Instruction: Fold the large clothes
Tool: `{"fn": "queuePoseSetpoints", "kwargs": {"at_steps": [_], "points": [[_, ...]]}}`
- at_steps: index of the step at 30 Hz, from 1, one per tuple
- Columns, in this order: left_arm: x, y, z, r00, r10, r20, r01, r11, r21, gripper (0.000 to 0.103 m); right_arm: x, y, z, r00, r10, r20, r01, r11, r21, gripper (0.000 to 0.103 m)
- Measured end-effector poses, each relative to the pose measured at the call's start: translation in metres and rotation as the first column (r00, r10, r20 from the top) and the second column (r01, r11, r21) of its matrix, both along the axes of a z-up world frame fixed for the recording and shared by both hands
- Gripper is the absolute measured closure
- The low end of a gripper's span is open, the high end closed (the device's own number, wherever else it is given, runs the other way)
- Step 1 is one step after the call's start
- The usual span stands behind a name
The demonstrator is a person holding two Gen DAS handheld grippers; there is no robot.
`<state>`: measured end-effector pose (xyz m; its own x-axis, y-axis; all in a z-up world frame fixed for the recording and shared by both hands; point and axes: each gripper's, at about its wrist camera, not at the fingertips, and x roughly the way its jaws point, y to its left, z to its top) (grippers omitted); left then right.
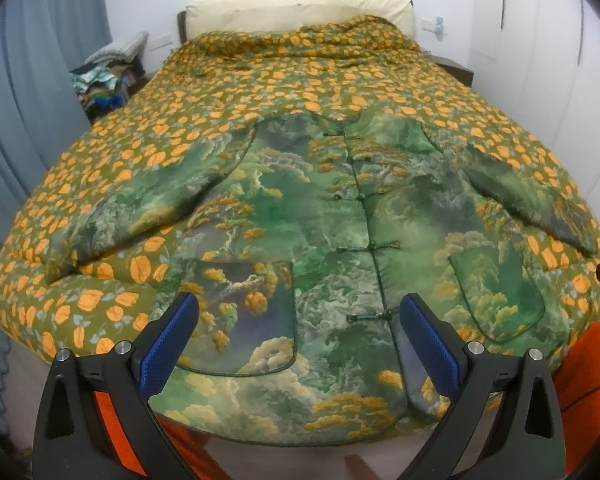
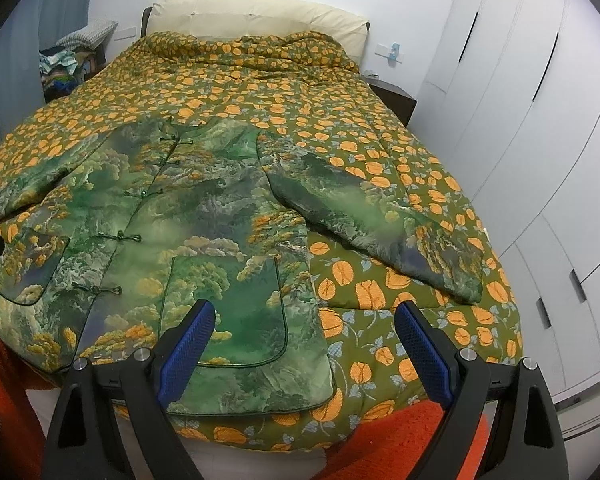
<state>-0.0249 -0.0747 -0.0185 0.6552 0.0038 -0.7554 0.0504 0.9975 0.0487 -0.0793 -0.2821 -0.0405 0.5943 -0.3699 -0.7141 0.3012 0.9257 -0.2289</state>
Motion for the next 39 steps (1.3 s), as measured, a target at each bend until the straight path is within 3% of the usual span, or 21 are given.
{"fn": "queuePoseSetpoints", "kwargs": {"at_steps": [14, 27, 30, 34, 36, 39], "points": [[0.002, -0.002, -0.005, 1.0, 0.007, -0.01, -0.007, 0.999, 0.032, 0.002, -0.001, -0.028, -0.008, 0.999, -0.045, 0.029, 0.043, 0.995, 0.09, 0.013], [0.002, -0.008, -0.006, 1.0, 0.008, -0.013, -0.007, 0.998, 0.063, 0.002, -0.012, -0.106, -0.011, 0.97, -0.212, 0.117, 0.186, 0.962, 0.2, 0.013], [0.002, -0.011, -0.005, 1.0, 0.002, -0.01, -0.001, 0.997, 0.073, 0.002, -0.02, -0.14, -0.014, 0.95, -0.274, 0.151, 0.221, 0.93, 0.295, 0.013], [0.002, -0.01, -0.005, 1.0, 0.008, -0.011, -0.007, 0.997, 0.076, 0.002, -0.034, -0.192, -0.019, 0.899, -0.377, 0.222, 0.257, 0.867, 0.427, 0.013], [0.003, -0.009, -0.005, 1.0, 0.013, -0.014, -0.012, 0.997, 0.075, 0.002, -0.038, -0.217, -0.024, 0.875, -0.415, 0.25, 0.247, 0.825, 0.508, 0.013], [0.004, -0.009, -0.005, 1.0, 0.014, -0.017, -0.013, 0.997, 0.076, 0.002, -0.036, -0.256, -0.04, 0.847, -0.473, 0.244, 0.22, 0.729, 0.648, 0.013]]}}
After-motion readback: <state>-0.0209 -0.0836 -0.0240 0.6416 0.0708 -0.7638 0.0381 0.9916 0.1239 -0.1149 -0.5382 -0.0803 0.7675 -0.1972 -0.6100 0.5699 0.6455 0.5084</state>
